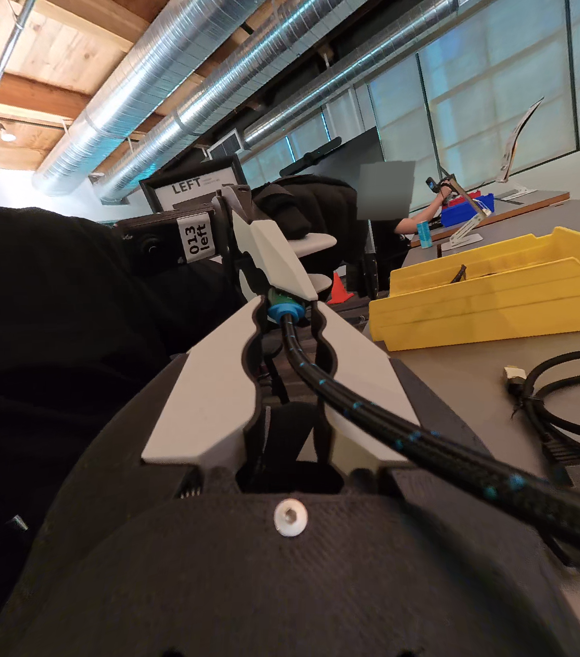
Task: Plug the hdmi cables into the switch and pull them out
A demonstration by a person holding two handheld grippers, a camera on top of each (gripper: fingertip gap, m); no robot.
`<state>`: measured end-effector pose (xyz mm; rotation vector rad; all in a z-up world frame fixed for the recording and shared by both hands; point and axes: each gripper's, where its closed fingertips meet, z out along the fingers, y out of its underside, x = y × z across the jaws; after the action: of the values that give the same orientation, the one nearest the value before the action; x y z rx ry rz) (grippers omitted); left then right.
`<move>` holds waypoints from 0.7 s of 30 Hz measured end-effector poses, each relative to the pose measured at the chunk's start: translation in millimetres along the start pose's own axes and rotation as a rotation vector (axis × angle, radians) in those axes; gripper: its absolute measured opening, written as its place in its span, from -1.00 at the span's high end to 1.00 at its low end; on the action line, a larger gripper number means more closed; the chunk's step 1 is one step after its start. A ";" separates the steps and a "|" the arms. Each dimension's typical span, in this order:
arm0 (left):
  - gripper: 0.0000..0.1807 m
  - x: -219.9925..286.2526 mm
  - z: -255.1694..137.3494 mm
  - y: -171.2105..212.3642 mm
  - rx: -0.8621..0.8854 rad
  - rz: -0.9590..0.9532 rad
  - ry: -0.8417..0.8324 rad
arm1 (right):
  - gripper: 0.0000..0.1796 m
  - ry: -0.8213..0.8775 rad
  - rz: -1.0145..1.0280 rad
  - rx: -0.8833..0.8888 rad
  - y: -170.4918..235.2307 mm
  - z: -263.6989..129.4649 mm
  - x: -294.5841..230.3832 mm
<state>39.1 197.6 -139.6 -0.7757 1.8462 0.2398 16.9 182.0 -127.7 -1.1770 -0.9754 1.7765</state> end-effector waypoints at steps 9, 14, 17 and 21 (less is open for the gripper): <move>0.91 3.1 -2.0 -4.4 -0.001 0.044 0.002 | 0.80 -0.036 0.024 -0.001 0.4 -4.7 -6.4; 0.90 2.9 -3.7 -3.9 0.001 0.047 0.018 | 0.79 -0.027 0.009 -0.007 0.1 -2.6 -6.6; 0.90 4.3 -3.8 -6.0 0.010 0.051 0.029 | 0.82 -0.032 -0.008 -0.030 2.6 -3.2 -9.2; 0.90 1.9 -1.1 -1.9 0.007 0.058 0.027 | 0.82 -0.002 -0.036 -0.016 0.6 -4.2 -4.6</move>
<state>39.0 194.9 -140.5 -0.7238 1.8955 0.2609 21.9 178.4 -127.8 -1.1612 -1.0080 1.7452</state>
